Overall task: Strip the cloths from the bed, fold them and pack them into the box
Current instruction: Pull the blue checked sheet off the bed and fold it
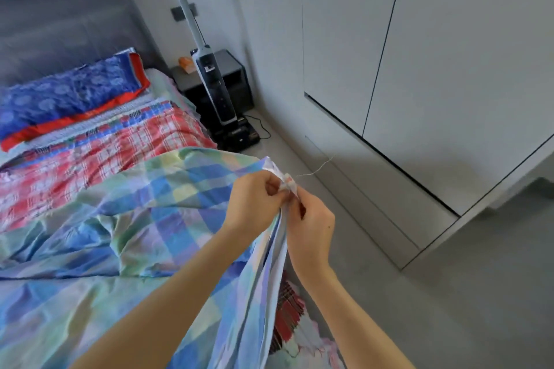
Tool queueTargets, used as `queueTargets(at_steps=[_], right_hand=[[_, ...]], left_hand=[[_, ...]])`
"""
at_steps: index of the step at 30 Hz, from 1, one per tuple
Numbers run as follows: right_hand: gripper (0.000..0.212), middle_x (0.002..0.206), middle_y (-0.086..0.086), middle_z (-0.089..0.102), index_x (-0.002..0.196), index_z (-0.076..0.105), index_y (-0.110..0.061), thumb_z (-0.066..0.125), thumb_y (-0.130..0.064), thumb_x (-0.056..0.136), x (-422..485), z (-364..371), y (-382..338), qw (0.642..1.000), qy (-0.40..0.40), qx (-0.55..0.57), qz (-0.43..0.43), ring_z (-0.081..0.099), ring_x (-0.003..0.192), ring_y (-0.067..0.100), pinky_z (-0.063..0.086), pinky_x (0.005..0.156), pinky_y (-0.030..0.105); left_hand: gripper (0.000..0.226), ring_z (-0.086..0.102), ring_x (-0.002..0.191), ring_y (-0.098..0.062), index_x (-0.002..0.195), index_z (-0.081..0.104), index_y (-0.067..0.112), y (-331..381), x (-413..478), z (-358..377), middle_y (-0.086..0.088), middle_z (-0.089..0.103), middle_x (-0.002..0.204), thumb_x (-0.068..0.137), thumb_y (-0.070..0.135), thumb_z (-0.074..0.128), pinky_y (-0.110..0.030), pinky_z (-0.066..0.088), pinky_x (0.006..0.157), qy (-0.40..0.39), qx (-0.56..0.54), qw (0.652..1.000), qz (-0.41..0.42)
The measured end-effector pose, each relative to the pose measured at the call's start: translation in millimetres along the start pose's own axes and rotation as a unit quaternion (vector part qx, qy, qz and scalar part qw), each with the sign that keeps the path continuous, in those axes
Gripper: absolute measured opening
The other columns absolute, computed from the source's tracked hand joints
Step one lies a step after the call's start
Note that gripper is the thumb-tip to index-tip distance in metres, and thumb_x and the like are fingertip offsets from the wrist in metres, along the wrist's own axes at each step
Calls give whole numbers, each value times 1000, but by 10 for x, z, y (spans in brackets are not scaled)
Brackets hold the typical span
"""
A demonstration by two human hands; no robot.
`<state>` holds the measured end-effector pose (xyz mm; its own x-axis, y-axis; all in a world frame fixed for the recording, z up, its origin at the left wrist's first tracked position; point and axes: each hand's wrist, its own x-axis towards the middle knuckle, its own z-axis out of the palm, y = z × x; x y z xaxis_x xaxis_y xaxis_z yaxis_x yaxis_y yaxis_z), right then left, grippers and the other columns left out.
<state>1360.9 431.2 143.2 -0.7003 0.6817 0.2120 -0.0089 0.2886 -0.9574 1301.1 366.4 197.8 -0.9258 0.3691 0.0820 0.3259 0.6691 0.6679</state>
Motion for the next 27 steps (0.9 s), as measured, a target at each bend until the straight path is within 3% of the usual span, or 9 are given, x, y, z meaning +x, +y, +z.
queueTargets(at_steps=[2,4,9,12,17,20,23,25,27], right_hand=[[22,53,-12,37,83,67,0,51,-10,95,-63,46,-81,999,-21,-23,-11,44,57,3,31,52,11],[22,55,-12,38,88,66,2,49,-9,97,-96,68,-142,998,-40,-44,-14,45,60,3,33,54,9],[22,72,-2,56,93,65,-11,44,-15,99,-154,137,-391,990,-113,-81,-29,45,65,4,33,65,13],[27,63,-11,44,85,60,-13,39,-17,101,-181,204,-533,982,-148,-109,-51,43,56,5,34,55,9],[20,68,-8,48,94,59,-11,43,0,89,-160,285,-704,952,-217,-181,-118,42,58,9,29,55,21],[24,65,-11,47,95,61,-8,41,3,88,-147,224,-792,945,-297,-107,-85,43,57,5,32,56,18],[44,62,-3,58,124,60,-16,43,3,88,-72,153,-909,937,-345,-61,-19,53,59,11,44,59,18],[52,68,2,63,135,50,-19,52,-1,86,51,122,-968,935,-344,-89,-4,58,63,12,47,65,17],[67,85,-1,63,142,40,-27,63,-10,81,245,95,-1063,909,-362,-192,-75,59,78,11,49,79,23]], left_hand=[[21,62,63,-31,69,64,2,-22,-73,-62,-12,66,61,82,17,69,-40,51,64,18,-24,999,-15],[24,61,58,-28,66,63,3,-48,-129,-101,-9,65,58,84,18,68,-37,50,61,34,-49,997,-44],[26,48,53,-21,65,65,-1,-119,-189,-240,-18,64,60,86,15,62,-39,47,57,93,-139,977,-129],[30,44,52,-17,65,63,-1,-139,-192,-347,-9,56,52,87,18,63,-29,39,52,115,-150,971,-149],[54,37,42,-9,45,48,6,-115,-243,-582,3,41,40,88,34,60,-18,32,46,114,-174,966,-151],[34,45,53,-10,57,63,1,-181,-224,-730,-6,50,52,79,25,72,-28,46,56,91,-197,963,-162],[30,54,60,-20,48,63,17,-261,-234,-896,-8,59,58,76,13,74,-45,55,71,76,-224,955,-178],[21,62,65,-27,60,64,15,-228,-280,-984,-12,66,67,79,14,74,-46,57,75,52,-214,965,-141],[15,65,68,-31,71,65,9,-168,-322,-1086,-15,68,72,80,17,74,-42,57,74,25,-198,976,-85]])
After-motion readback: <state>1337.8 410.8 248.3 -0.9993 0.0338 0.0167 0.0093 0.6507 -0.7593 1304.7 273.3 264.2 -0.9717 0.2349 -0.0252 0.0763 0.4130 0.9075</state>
